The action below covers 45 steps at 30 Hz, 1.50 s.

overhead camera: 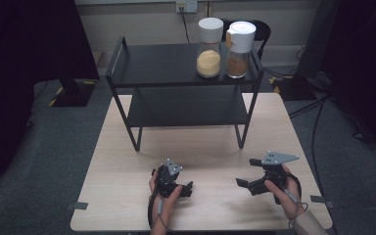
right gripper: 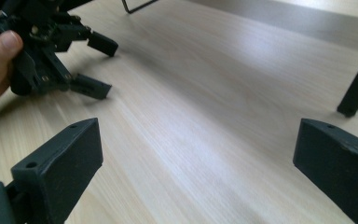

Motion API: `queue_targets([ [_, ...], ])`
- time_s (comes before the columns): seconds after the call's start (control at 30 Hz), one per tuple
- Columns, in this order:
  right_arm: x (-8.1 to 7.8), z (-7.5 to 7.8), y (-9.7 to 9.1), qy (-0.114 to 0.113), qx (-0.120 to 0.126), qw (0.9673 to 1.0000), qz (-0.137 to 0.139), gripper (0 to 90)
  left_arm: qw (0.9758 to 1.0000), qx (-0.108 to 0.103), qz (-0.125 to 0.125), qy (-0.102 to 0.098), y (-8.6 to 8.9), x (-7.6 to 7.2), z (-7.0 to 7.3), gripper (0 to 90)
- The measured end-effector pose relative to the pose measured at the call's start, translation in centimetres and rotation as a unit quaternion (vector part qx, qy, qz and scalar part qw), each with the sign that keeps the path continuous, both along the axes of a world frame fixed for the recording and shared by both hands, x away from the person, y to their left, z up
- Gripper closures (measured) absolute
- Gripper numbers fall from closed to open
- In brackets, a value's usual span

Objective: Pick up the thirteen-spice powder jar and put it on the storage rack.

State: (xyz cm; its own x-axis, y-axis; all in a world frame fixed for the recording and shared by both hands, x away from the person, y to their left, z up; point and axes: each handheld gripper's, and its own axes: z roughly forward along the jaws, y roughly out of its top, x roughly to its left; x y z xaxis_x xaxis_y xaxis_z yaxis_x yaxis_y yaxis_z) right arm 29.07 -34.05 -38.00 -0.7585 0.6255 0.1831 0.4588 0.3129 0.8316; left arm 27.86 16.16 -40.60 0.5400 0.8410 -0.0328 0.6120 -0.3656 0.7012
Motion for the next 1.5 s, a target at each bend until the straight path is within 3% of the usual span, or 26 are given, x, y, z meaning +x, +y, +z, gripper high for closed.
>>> queue_targets([
  [0.47, -0.7, -1.3, -0.9, 0.010, -0.016, 0.9998, -0.007, 0.4, 1.0000, 0.000, 0.000, 0.000, 0.0, 0.0, 0.0, 0.0],
  [0.77, -1.2, -1.3, -1.8, 0.006, -0.044, 0.9990, -0.008, 0.6, 1.0000, 0.000, 0.000, 0.000, 0.0, 0.0, 0.0, 0.0],
  [1.5, -2.3, -1.5, -4.0, 0.014, -0.078, 0.9966, -0.022, 0.9, 1.0000, 0.000, 0.000, 0.000, 0.0, 0.0, 0.0, 0.0],
])
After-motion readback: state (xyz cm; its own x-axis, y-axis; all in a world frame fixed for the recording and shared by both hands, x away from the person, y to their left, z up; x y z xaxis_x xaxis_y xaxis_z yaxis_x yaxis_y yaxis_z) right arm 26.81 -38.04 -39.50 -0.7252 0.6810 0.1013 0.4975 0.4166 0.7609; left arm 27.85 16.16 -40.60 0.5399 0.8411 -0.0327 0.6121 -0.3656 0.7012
